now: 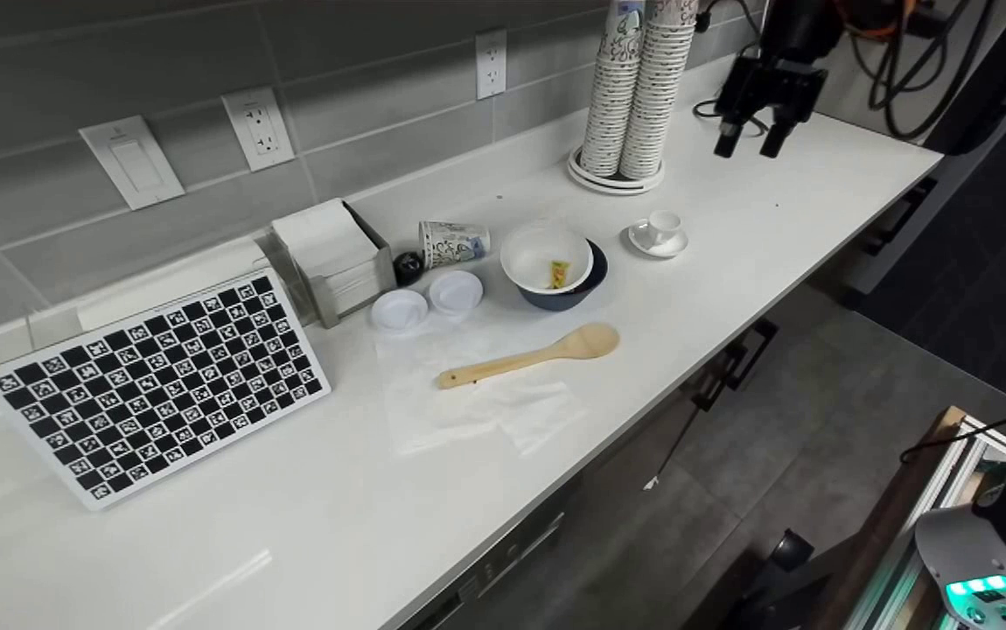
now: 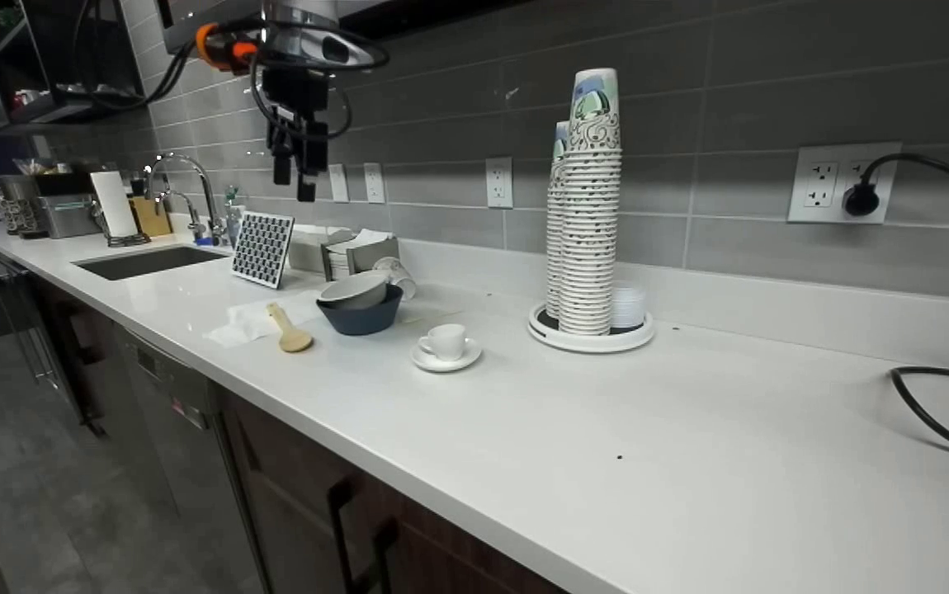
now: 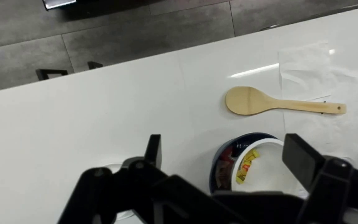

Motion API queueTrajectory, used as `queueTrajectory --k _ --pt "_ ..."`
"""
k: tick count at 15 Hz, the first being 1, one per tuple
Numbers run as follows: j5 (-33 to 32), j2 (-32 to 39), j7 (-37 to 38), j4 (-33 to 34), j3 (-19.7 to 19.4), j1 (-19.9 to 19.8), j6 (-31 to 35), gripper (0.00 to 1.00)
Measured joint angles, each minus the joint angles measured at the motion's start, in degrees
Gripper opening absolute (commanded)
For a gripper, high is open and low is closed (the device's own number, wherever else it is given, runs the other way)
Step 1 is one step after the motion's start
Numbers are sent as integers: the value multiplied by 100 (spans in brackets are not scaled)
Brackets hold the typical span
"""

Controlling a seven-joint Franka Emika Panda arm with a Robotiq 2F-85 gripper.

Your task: Pick up the coffee cups and make them stand upright

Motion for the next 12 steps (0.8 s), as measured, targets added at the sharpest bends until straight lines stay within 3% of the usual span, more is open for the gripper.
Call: queueTrajectory --k 4,8,10,12 --pt "-157 855 320 42 647 425 1405 100" --pt "-1574 1873 1417 568 1025 969 2802 100" --pt "-2455 2450 2185 1101 991 1293 2828 100" --pt "-2794 2990 2790 1690 885 1599 2298 100"
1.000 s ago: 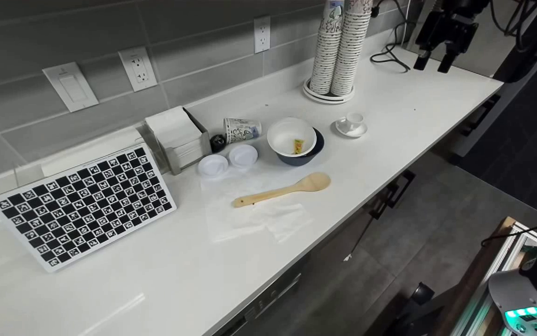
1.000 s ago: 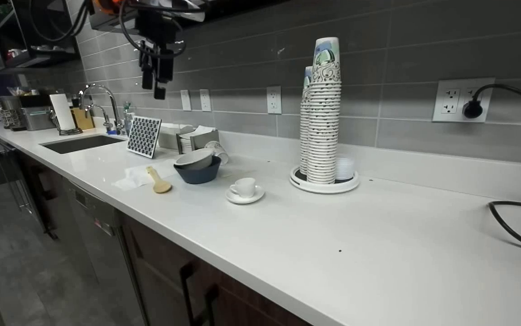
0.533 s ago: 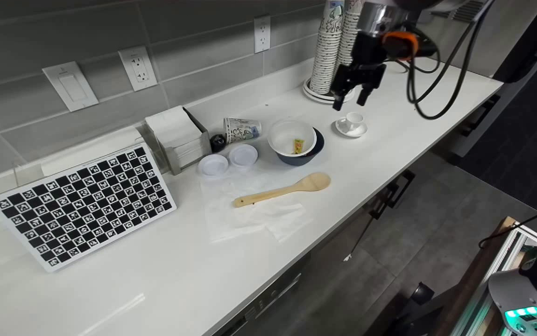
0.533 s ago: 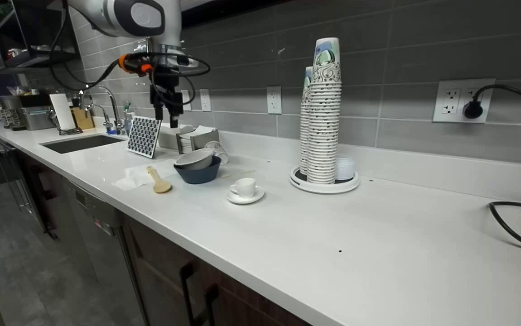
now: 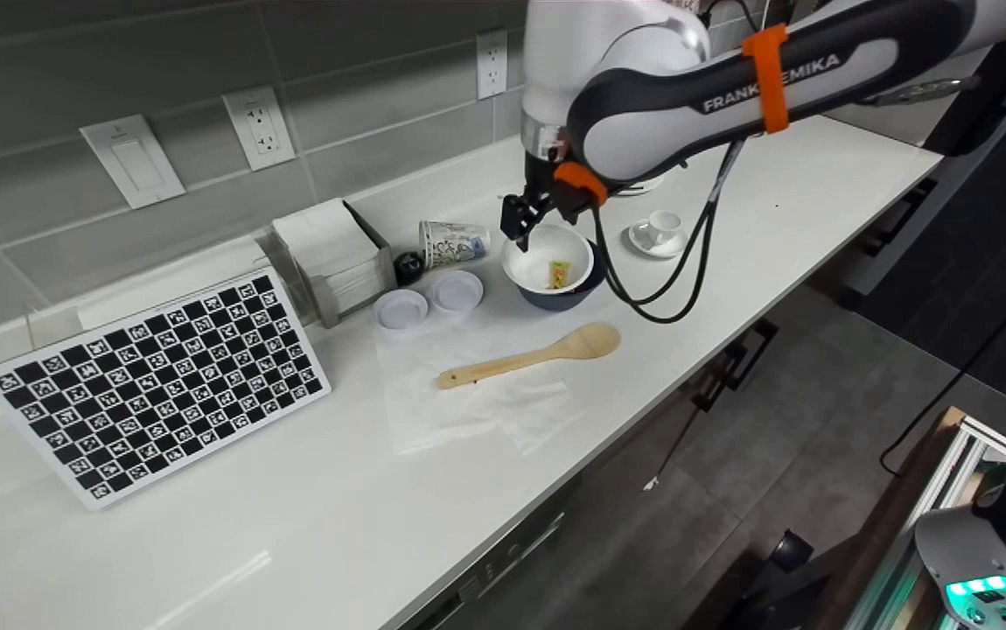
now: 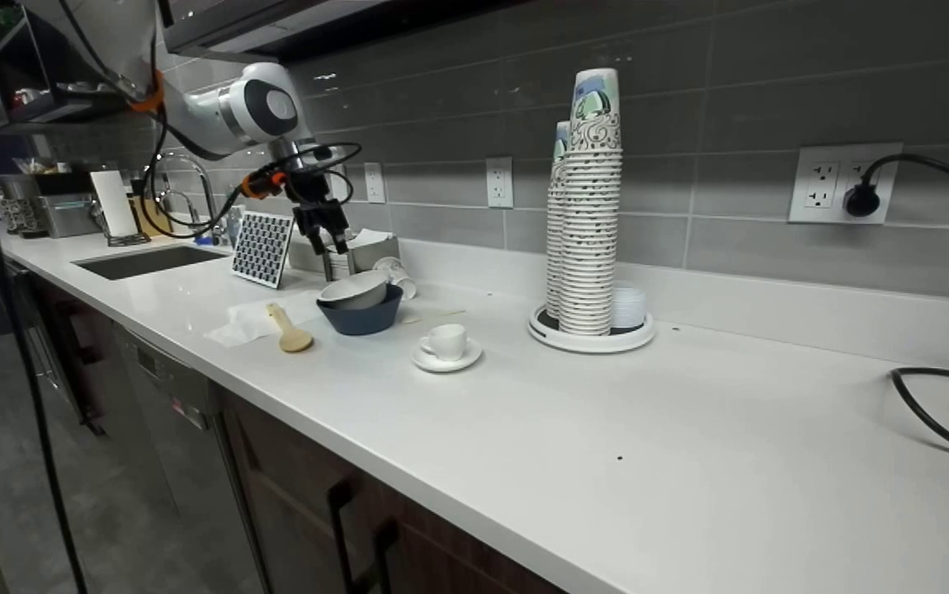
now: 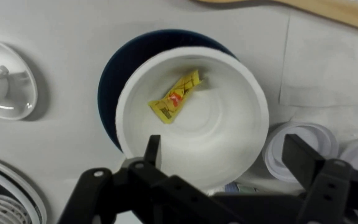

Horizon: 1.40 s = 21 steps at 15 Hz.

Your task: Pick up the coffee cups and make them stand upright

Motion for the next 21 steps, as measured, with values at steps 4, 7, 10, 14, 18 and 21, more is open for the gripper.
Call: queueTrajectory --k 4,7,10,14,18,21 --pt "-1 498 189 619 -54 162 -526 100" --pt "-3 513 228 660 -93 178 -495 100" --pt "-298 631 753 696 -194 439 226 100" --pt "-1172 1119 1767 1139 -545 1068 1022 100" --pt "-1999 1953 2729 2125 -1116 1620 1128 100" --pt "-2383 2609 3341 2958 -1488 1788 979 100"
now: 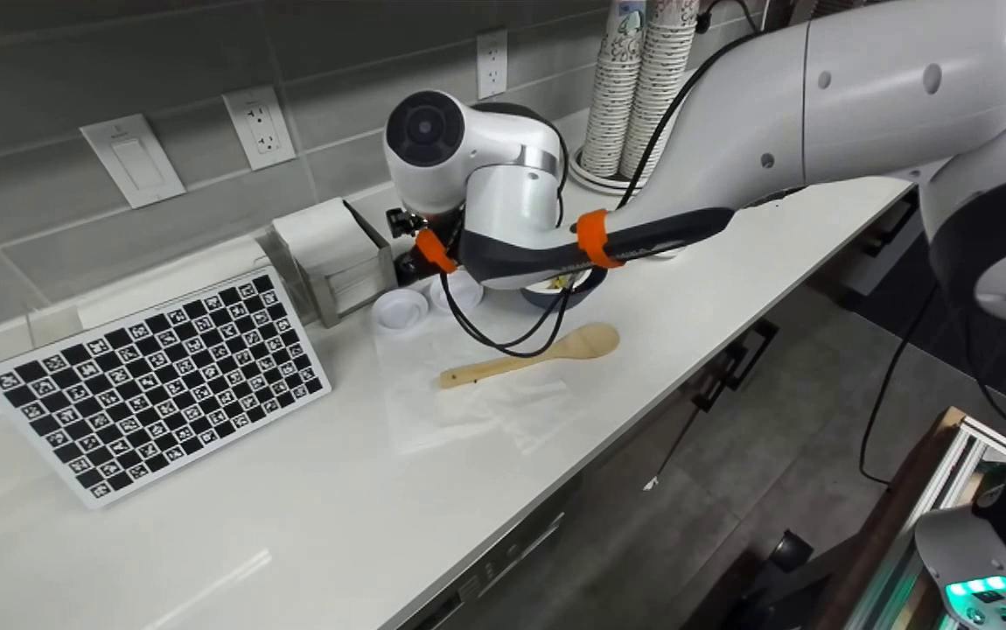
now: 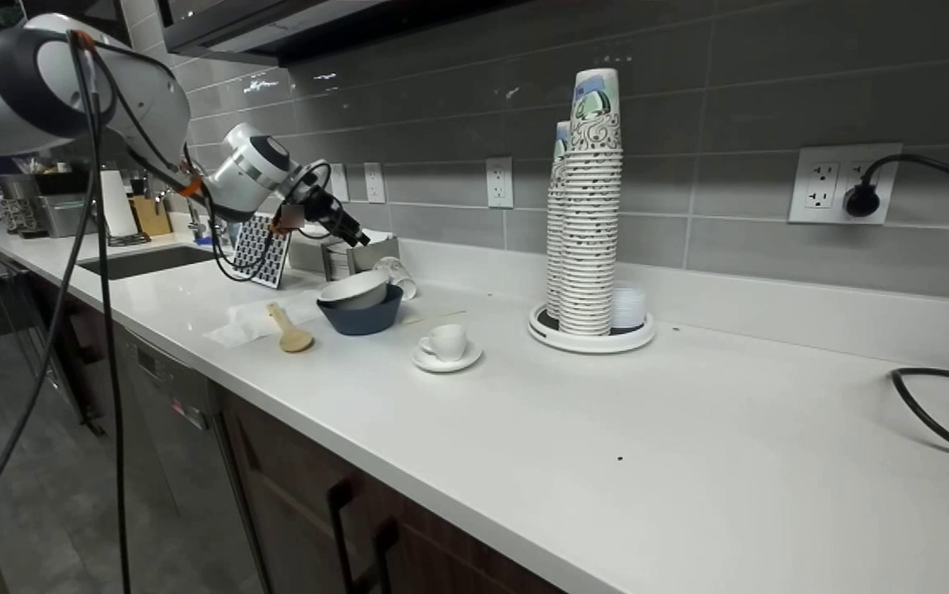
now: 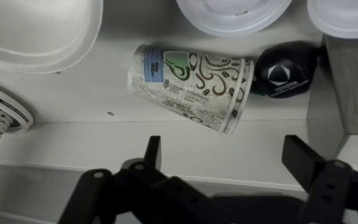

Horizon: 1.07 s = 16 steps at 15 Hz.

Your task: Pick up the coffee cups and make them stand upright

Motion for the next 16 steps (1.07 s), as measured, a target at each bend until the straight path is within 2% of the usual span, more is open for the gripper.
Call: queueTrajectory --k 4,7,11,16 --pt "-281 770 477 1074 -336 55 -761 100" --pt "-264 1264 405 1813 -346 38 -1437 100" --pt "-177 1742 -3 2655 -180 24 -2156 100" --pt "419 1905 -947 3333 183 -14 -3243 100"
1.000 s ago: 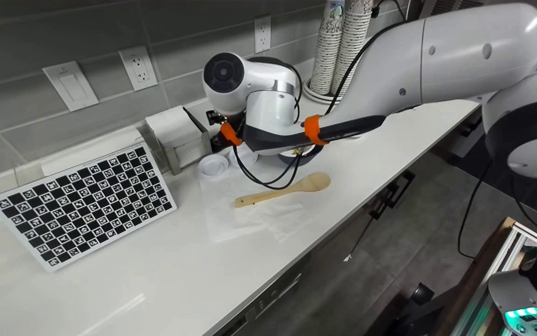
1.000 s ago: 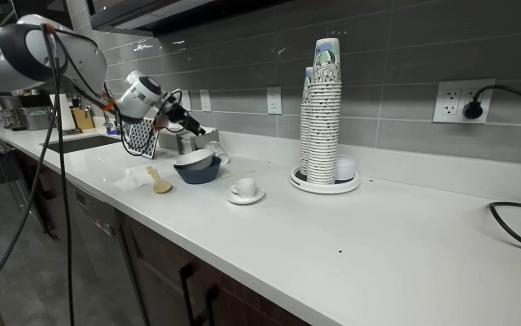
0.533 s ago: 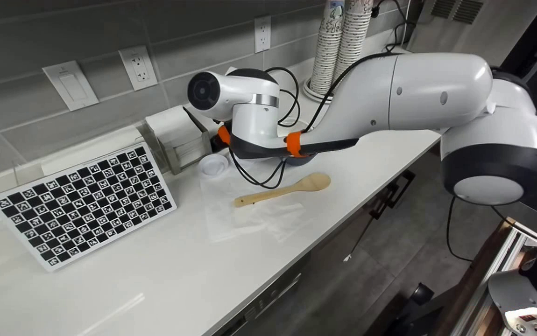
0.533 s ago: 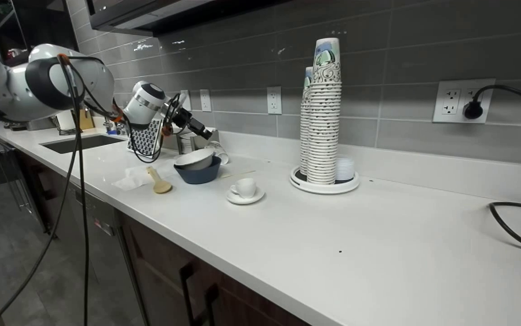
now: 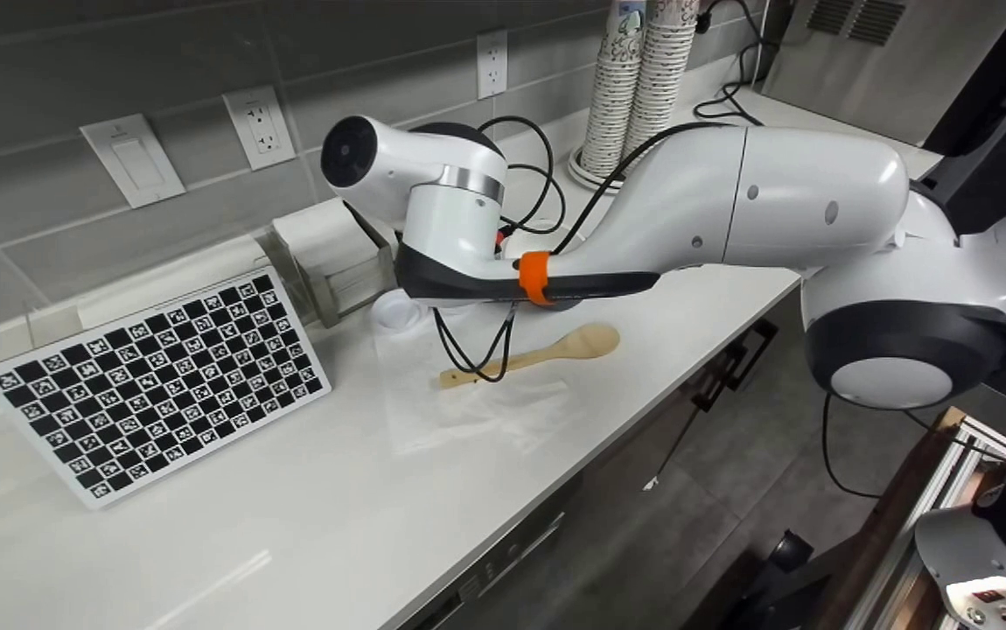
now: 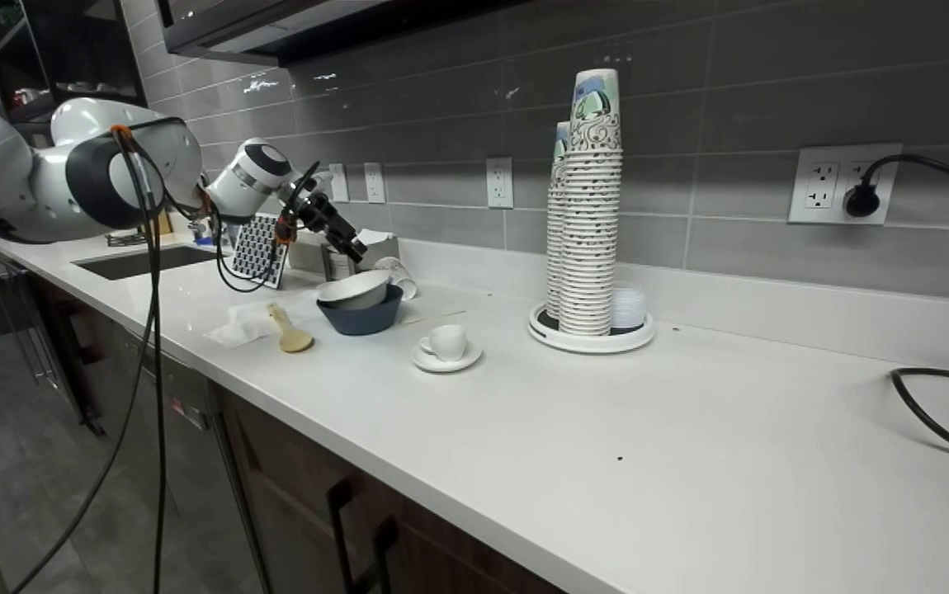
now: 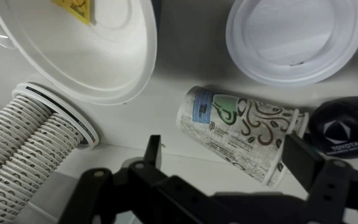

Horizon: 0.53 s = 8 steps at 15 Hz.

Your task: Pick up the coffee cups and make them stand upright

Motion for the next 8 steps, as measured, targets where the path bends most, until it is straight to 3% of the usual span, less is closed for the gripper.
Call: queueTrajectory --k 8 --pt "62 36 -27 20 76 -68 229 100"
